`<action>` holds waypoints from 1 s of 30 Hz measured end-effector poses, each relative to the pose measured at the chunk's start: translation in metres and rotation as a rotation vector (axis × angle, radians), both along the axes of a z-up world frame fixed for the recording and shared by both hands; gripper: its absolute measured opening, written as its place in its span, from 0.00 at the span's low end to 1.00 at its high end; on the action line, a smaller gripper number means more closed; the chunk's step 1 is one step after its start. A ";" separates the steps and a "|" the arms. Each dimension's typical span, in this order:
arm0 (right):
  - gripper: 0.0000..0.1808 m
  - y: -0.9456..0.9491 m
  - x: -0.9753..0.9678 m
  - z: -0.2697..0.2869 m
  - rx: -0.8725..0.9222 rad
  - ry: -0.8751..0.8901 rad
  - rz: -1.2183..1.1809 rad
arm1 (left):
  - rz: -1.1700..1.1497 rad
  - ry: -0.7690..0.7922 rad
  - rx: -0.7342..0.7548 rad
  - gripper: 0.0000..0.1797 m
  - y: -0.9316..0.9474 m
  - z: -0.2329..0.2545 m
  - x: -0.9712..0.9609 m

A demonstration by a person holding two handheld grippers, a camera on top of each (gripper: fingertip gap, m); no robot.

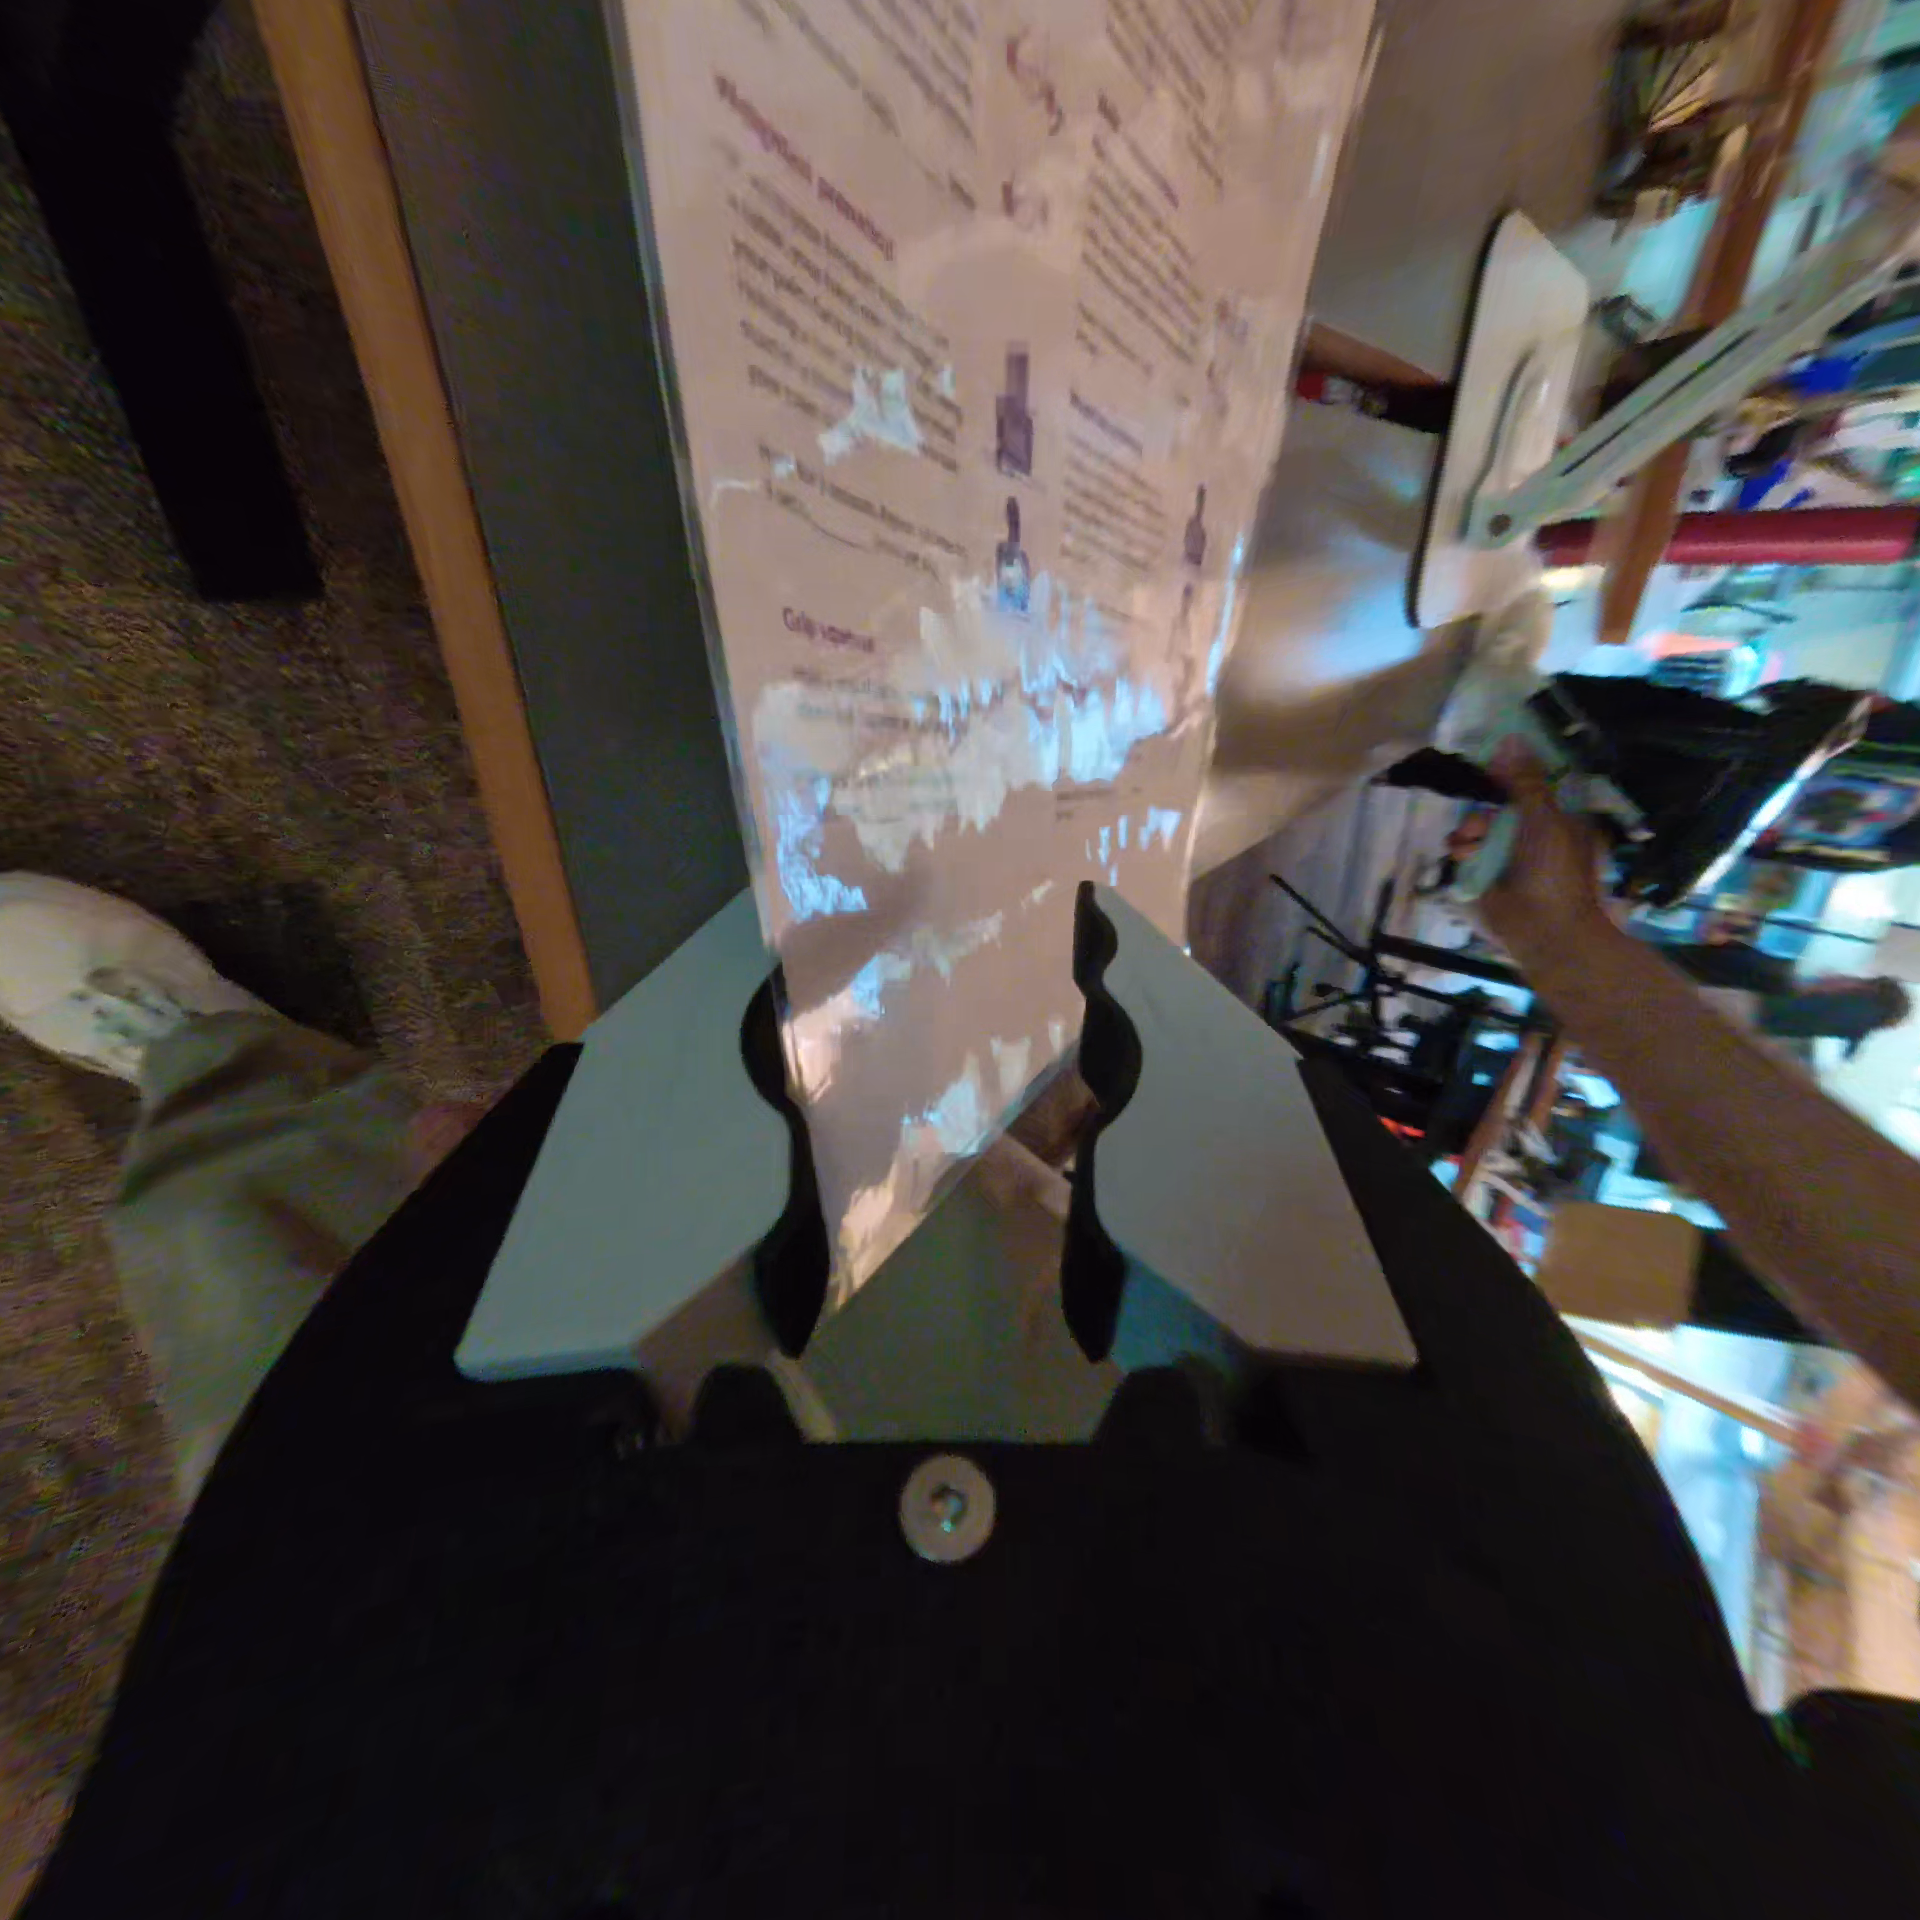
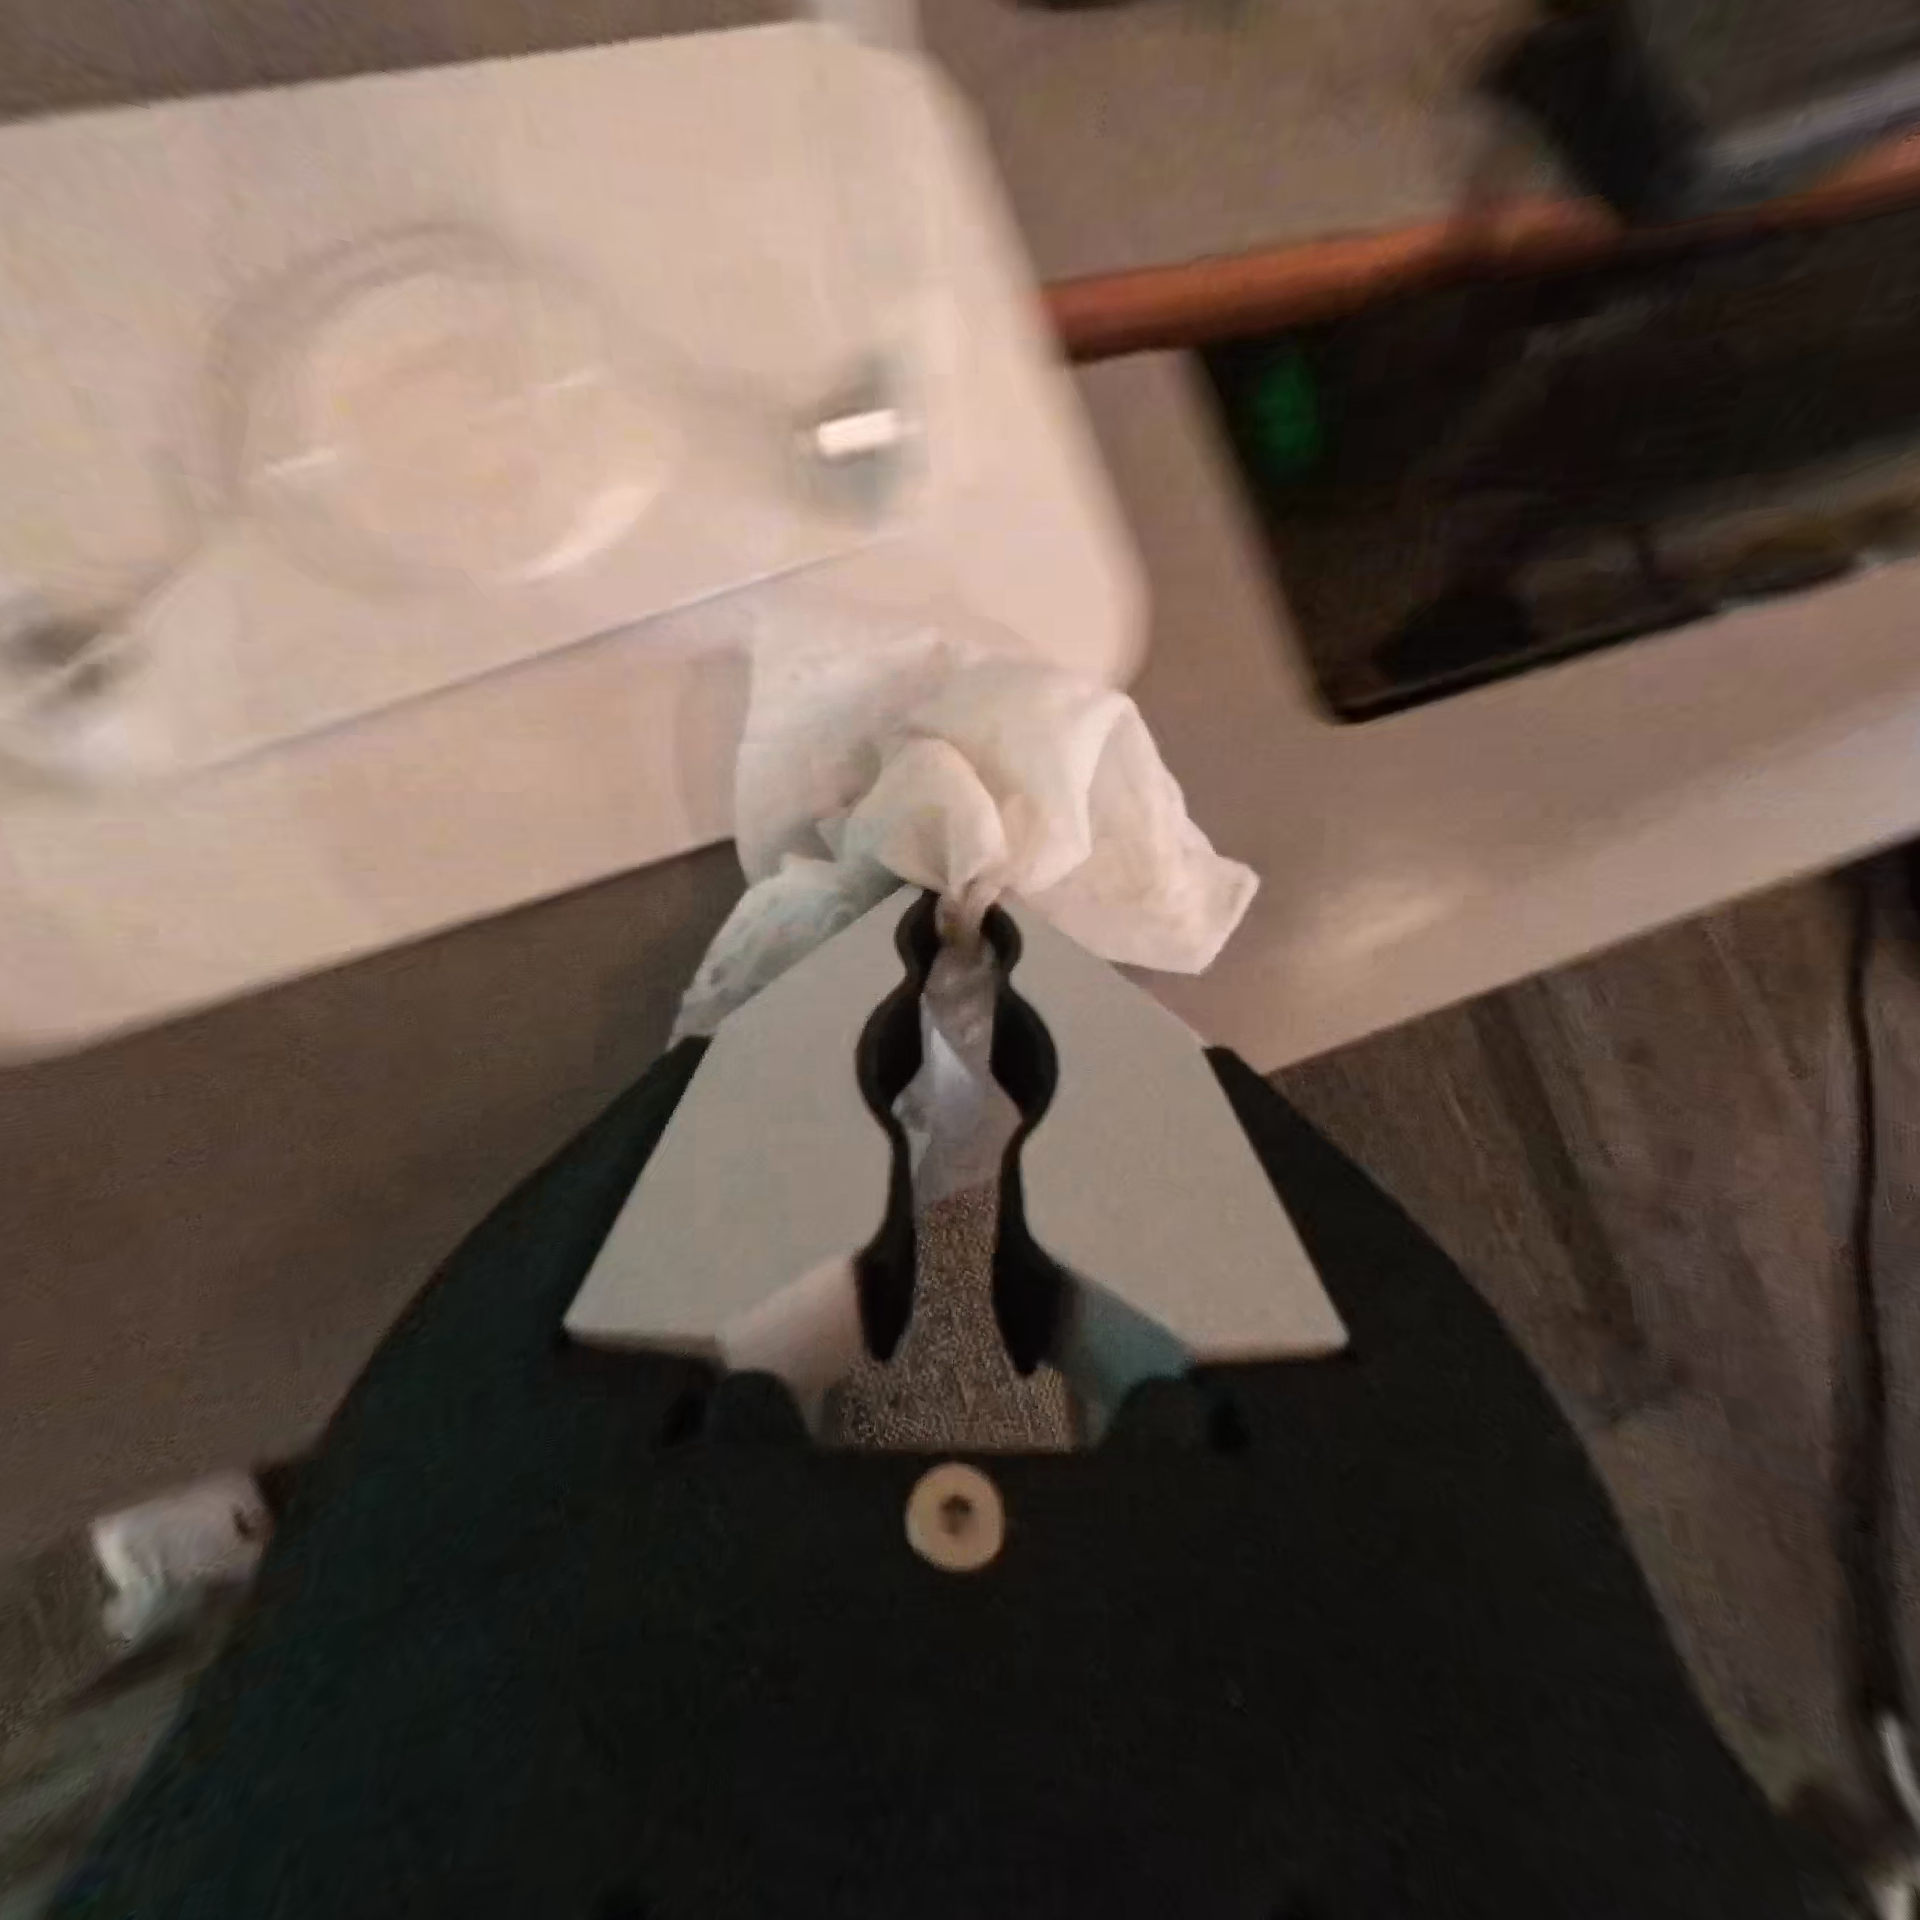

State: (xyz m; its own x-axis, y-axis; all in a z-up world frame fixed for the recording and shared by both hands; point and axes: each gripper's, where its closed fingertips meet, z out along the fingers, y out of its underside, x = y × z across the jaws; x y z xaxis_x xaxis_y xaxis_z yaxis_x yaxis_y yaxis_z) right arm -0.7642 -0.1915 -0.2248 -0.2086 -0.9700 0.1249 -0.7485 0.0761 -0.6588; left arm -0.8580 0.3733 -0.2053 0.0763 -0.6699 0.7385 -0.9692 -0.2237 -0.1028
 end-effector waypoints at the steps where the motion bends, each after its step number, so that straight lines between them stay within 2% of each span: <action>1: 0.03 -0.023 0.006 0.000 0.008 0.000 -0.037 | 0.003 -0.011 0.032 0.26 0.000 0.000 0.000; 4: 0.03 -0.025 0.015 0.000 -0.022 -0.019 0.010 | 0.123 -0.028 0.099 0.28 0.001 0.007 0.003; 7: 0.03 0.057 0.002 0.000 0.163 -0.120 0.117 | 0.240 -0.061 0.126 0.30 -0.006 0.019 -0.003; 8: 0.03 0.095 -0.004 0.000 0.209 -0.147 0.193 | 0.269 -0.070 0.151 0.31 -0.008 0.021 -0.006; 11: 0.03 0.160 -0.013 0.000 0.103 -0.159 0.502 | 0.346 -0.075 0.172 0.31 -0.020 0.026 -0.011; 12: 0.03 0.159 -0.015 -0.001 0.138 -0.151 0.551 | 0.362 -0.072 0.172 0.32 -0.027 0.029 -0.013; 13: 0.03 0.143 -0.012 -0.001 0.165 -0.135 0.546 | 0.375 -0.077 0.181 0.32 -0.032 0.034 -0.015; 17: 0.03 0.002 0.008 -0.002 0.173 -0.103 0.165 | 0.373 -0.088 0.198 0.32 -0.054 0.046 -0.018; 20: 0.02 -0.010 0.012 -0.002 0.204 -0.071 0.107 | 0.344 -0.096 0.243 0.32 -0.059 0.046 -0.016; 23: 0.03 0.070 -0.002 -0.002 0.200 -0.073 0.298 | 0.399 -0.097 0.224 0.32 -0.060 0.051 -0.013; 27: 0.03 0.219 -0.039 -0.002 0.219 -0.070 0.680 | 0.464 -0.092 0.211 0.32 -0.047 0.054 -0.020; 30: 0.03 0.243 -0.044 -0.002 0.174 -0.038 0.816 | 0.478 -0.107 0.188 0.32 -0.036 0.059 -0.031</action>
